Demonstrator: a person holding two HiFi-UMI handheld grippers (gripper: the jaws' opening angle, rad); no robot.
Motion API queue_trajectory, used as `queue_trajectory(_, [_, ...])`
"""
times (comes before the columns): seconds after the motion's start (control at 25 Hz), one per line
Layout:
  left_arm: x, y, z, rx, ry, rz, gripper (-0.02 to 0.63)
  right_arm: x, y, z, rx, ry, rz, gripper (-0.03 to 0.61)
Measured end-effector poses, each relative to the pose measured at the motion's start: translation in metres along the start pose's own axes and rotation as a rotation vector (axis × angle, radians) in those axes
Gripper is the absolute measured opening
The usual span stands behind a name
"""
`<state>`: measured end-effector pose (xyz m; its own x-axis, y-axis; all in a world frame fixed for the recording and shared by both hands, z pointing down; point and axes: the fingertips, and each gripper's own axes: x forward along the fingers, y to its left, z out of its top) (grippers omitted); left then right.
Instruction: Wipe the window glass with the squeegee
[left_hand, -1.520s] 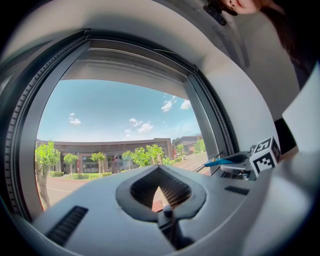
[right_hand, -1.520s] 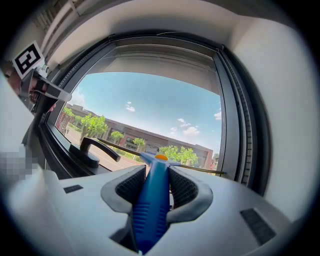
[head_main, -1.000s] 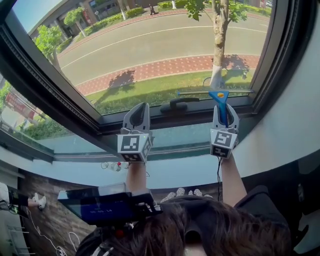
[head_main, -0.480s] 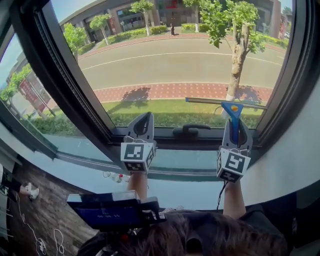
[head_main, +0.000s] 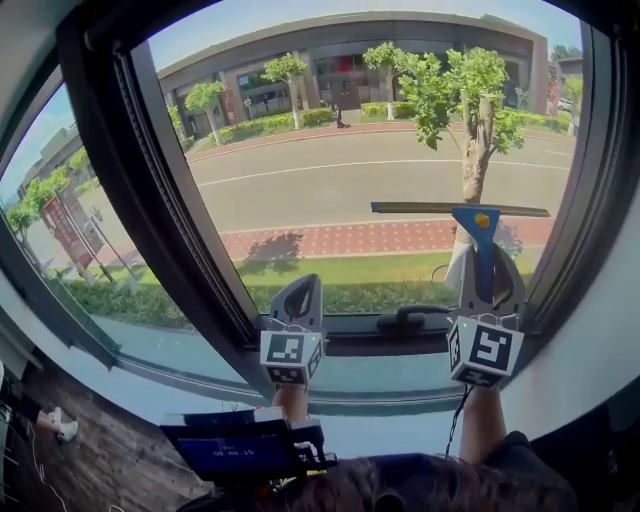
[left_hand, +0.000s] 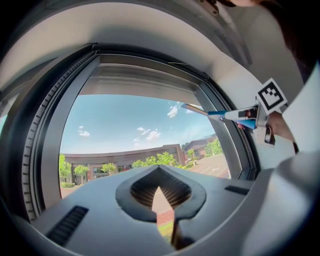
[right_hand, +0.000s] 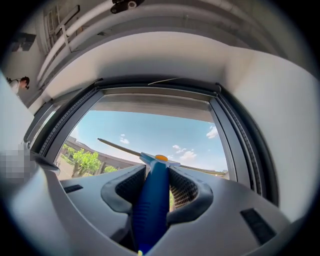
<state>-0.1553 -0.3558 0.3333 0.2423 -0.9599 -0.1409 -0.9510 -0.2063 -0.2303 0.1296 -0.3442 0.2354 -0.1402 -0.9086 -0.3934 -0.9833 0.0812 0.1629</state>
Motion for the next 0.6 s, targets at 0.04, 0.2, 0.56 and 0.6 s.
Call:
queue_trajectory(0.04, [-0.001,0.010,0.001,0.010,-0.002,-0.006,0.002,0.005,0.008,0.012,-0.006,-0.028,0.004,0.141])
queue_trajectory(0.2, [-0.006,0.036,0.005,0.040,-0.018,-0.039,0.001,0.022,0.033,0.066,-0.068,-0.140,0.003,0.143])
queue_trajectory(0.56, [-0.021,0.034,0.015,0.023,-0.089,-0.178,0.002,0.057,0.058,0.177,-0.068,-0.276,-0.059,0.143])
queue_trajectory(0.6, [-0.024,0.033,0.015,0.017,-0.090,-0.187,0.002,0.064,0.060,0.186,-0.073,-0.279,-0.058,0.143])
